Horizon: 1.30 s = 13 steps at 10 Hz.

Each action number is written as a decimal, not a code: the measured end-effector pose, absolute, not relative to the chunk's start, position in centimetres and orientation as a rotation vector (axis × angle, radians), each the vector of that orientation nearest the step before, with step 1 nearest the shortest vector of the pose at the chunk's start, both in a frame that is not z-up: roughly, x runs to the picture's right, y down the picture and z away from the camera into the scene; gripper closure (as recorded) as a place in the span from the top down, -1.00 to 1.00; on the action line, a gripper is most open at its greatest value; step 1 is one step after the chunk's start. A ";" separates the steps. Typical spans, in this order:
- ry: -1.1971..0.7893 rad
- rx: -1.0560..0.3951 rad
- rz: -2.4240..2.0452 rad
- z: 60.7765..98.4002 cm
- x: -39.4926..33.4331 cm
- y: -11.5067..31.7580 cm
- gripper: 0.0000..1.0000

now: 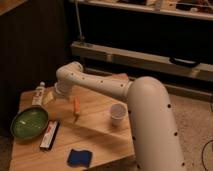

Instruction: Pick up the ceramic bowl

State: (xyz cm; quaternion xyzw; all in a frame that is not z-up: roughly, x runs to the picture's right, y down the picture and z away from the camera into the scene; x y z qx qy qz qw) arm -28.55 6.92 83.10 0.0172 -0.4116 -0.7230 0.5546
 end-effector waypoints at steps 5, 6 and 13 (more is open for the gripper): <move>-1.032 0.026 -1.745 82.9 -31.4 8.3 0.60; -1.044 0.023 -1.744 83.3 -31.8 8.7 0.60; -1.125 -0.030 -1.770 86.1 -34.8 12.3 0.60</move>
